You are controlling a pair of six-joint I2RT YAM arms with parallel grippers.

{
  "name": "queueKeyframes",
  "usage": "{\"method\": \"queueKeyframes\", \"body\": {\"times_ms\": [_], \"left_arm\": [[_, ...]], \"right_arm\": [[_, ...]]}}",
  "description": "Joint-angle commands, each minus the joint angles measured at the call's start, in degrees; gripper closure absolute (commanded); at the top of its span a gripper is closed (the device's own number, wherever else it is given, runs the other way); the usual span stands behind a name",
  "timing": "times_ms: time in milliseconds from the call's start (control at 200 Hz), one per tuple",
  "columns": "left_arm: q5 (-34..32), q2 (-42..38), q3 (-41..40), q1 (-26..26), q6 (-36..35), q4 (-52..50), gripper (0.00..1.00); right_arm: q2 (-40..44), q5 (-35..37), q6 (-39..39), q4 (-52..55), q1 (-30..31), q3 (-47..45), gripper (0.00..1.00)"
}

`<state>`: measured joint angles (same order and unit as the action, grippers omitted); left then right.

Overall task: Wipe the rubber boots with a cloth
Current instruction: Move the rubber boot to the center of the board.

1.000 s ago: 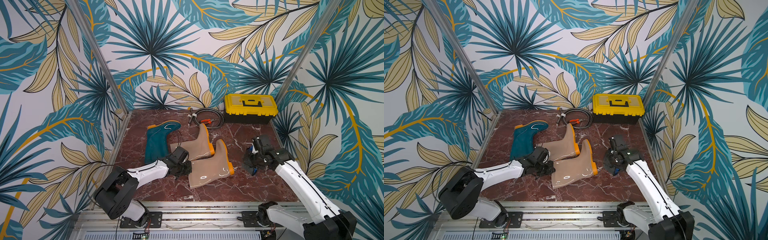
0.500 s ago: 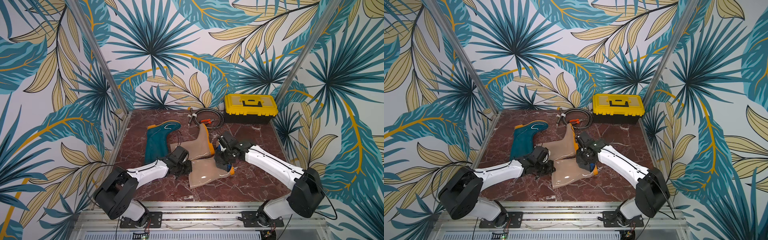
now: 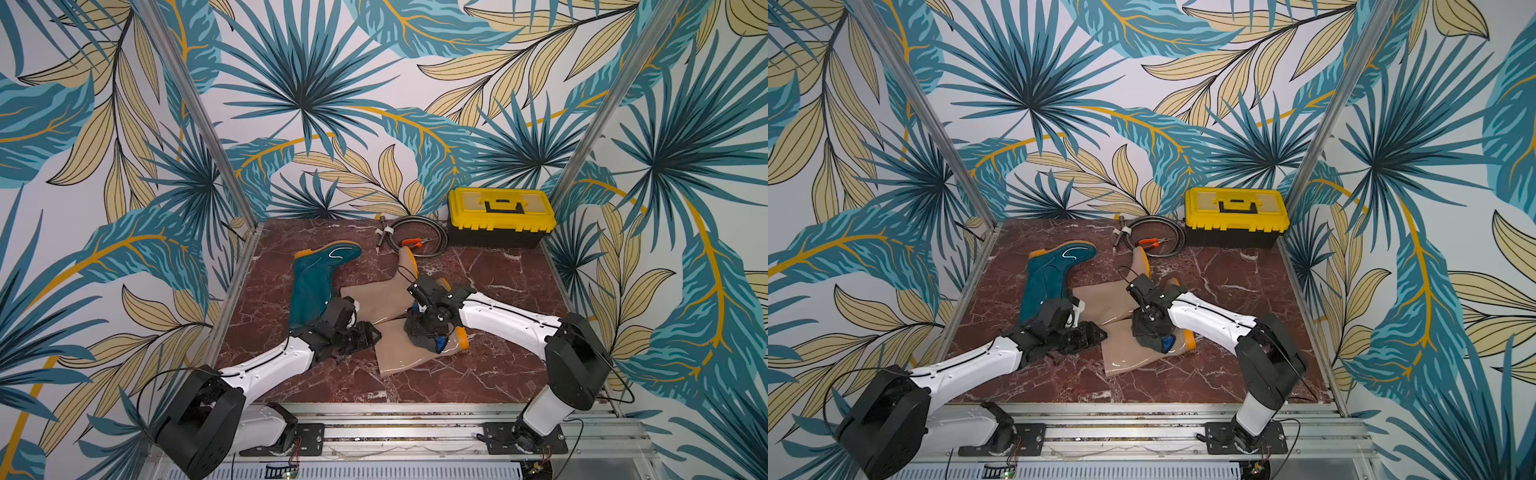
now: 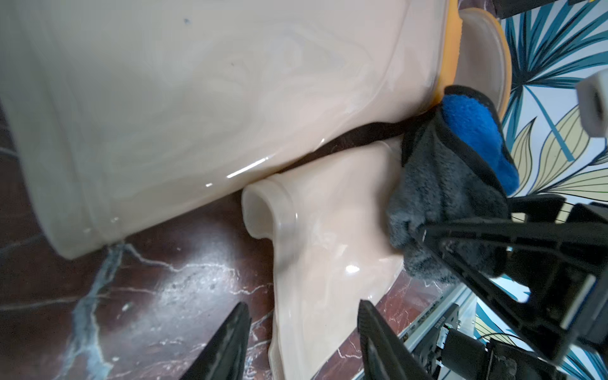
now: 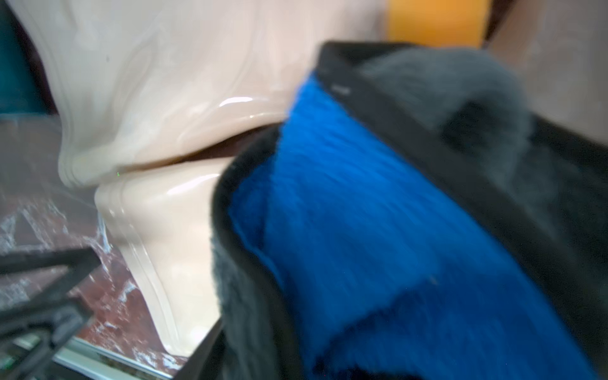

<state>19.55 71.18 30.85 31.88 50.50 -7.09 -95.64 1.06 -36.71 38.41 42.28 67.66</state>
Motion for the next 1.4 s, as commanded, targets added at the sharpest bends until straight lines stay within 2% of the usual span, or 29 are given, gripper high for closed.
{"method": "queueKeyframes", "body": {"times_ms": [0, 90, 145, 205, 230, 290, 350, 441, 551, 586, 621, 646, 781, 836, 876, 1006, 1111, 1201, 1307, 1332, 1392], "left_arm": [[1.5, -0.7, -2.9, -0.1, 2.4, 5.8, 0.46], [1.9, 0.0, -4.5, -0.1, 3.7, 9.5, 0.47], [1.7, 0.4, -5.0, -0.1, 4.0, 11.3, 0.48], [0.8, 0.6, -5.7, -0.1, 4.5, 12.9, 0.49], [0.5, 0.7, -6.0, -0.1, 4.6, 13.9, 0.50], [0.0, 1.0, -7.2, -0.1, 4.8, 17.5, 0.52], [-0.8, 1.9, -8.2, -0.1, 4.9, 21.0, 0.52], [-1.3, 4.7, -7.8, -0.1, 4.4, 22.8, 0.52], [-0.1, 9.0, -6.2, -0.1, 4.1, 23.9, 0.52], [0.2, 10.3, -5.7, -0.1, 3.7, 24.4, 0.54], [0.6, 11.7, -5.2, -0.1, 3.3, 25.3, 0.56], [1.1, 12.8, -4.9, -0.1, 2.9, 26.2, 0.60], [4.4, 16.8, -1.8, -0.1, 0.4, 28.7, 0.91], [5.5, 18.4, 0.3, 0.0, -0.3, 28.7, 1.00], [6.2, 19.8, 1.9, 0.0, -0.5, 28.7, 1.00], [8.6, 25.7, 8.7, 0.0, -2.2, 28.6, 1.00], [10.7, 31.2, 13.4, 0.8, -1.6, 28.5, 1.00], [9.8, 31.5, 13.4, 3.1, -2.2, 28.4, 1.00], [11.2, 31.9, 13.4, 2.1, -1.7, 28.3, 1.00], [11.7, 31.6, 13.4, 1.5, -1.9, 28.3, 0.93], [12.8, 30.9, 13.0, 0.1, -2.0, 28.3, 0.64]], "right_arm": [[1.9, 5.8, 0.2, 3.6, 1.2, -0.6, 0.28], [0.4, 6.3, 0.3, 3.0, 1.9, -0.7, 0.27], [-1.1, 5.6, 0.2, 2.2, 2.2, -0.7, 0.30], [-2.6, 4.9, -0.3, 0.9, 2.4, -0.9, 0.44], [-3.1, 4.7, -0.5, 0.2, 2.6, -1.0, 0.55], [-3.9, 4.0, -0.8, -1.5, 2.9, -1.1, 0.73], [-4.1, 3.2, -1.0, -3.2, 3.1, -1.5, 0.81], [-3.7, 2.5, -2.4, -5.2, 3.2, -3.5, 0.80], [-2.2, 3.5, -4.1, -6.2, 3.2, -7.1, 0.57], [-1.9, 3.9, -4.1, -6.1, 3.1, -7.9, 0.55], [-1.8, 4.1, -4.0, -6.0, 3.1, -8.5, 0.57], [-1.8, 4.0, -3.7, -5.9, 3.1, -9.0, 0.63], [-0.6, 4.1, -5.1, -6.0, 3.1, -11.5, 0.86], [1.6, 4.9, -7.2, -6.6, 3.0, -14.1, 0.95], [3.5, 5.3, -8.5, -7.4, 2.7, -16.3, 1.00], [7.4, 4.8, -10.0, -8.1, -0.3, -20.2, 1.00], [10.0, 4.6, -9.0, -3.6, -1.6, -17.5, 1.00], [11.4, 5.1, -6.5, -3.4, -1.5, -15.1, 1.00], [8.4, 2.5, -3.3, -3.1, -1.5, -9.7, 1.00], [7.3, 1.6, -2.6, -2.7, -1.6, -8.1, 1.00], [4.4, -0.3, -0.9, -2.0, -1.5, -4.3, 1.00]]}}
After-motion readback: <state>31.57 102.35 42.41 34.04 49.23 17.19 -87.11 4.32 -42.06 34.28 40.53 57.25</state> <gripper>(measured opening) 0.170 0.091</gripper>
